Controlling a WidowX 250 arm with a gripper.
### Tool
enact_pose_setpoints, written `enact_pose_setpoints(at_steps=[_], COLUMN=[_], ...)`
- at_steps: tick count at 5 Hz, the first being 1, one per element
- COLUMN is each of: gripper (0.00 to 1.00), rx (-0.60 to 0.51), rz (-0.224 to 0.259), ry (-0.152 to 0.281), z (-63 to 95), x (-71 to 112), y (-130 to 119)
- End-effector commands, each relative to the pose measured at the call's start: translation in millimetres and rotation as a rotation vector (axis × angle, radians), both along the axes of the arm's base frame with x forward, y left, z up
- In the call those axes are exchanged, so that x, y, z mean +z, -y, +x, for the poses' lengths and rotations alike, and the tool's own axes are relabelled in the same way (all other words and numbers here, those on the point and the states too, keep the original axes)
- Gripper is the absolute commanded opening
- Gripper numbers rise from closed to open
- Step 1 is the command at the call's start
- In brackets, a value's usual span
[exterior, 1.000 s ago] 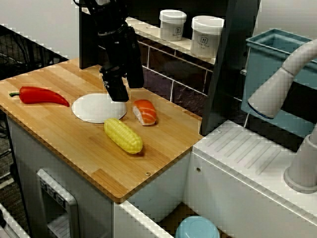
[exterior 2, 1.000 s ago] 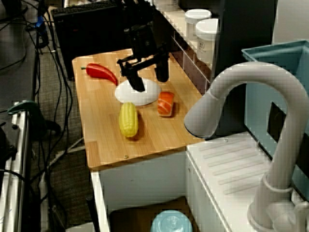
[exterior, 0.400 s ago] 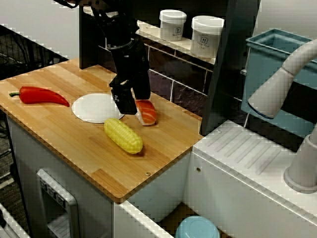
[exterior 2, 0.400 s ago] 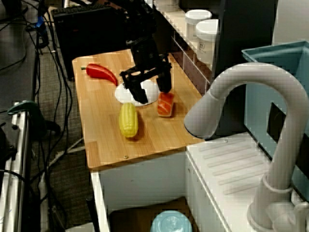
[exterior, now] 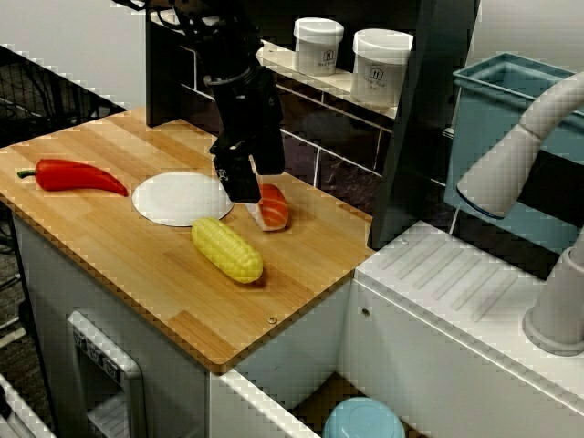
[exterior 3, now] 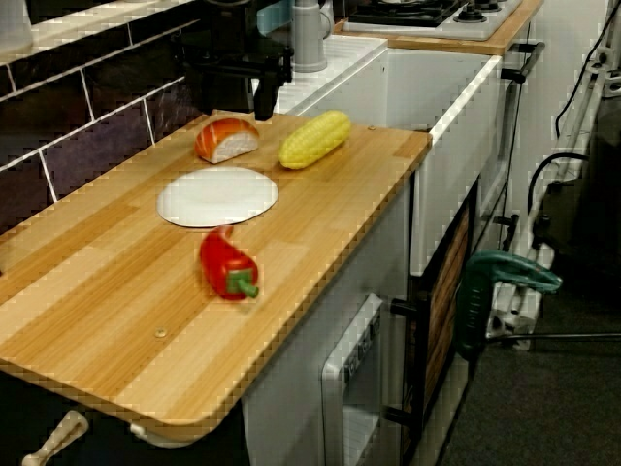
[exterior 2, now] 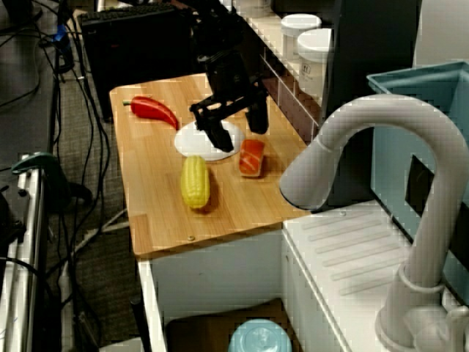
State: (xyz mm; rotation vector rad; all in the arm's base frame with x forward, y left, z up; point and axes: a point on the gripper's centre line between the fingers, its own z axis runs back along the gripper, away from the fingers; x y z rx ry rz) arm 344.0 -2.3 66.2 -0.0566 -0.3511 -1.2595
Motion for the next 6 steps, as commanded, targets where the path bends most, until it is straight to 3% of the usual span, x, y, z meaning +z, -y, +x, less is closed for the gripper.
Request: enact_pose_setpoints(at_steps=[1, 3, 5, 6], gripper=[1.0, 1.0, 1.0, 1.0], rx=[0.005, 0.031, 0.041, 0.074], rz=[0.011, 0.038, 0.067, 0.095], ry=[0.055, 0.054, 0.045, 0.073], z=[17.6, 23.2, 13.6, 12.2], x=[4.1, -11.2, -25.1, -30.1], y=[-3.3, -2.7, -1.5, -3.6])
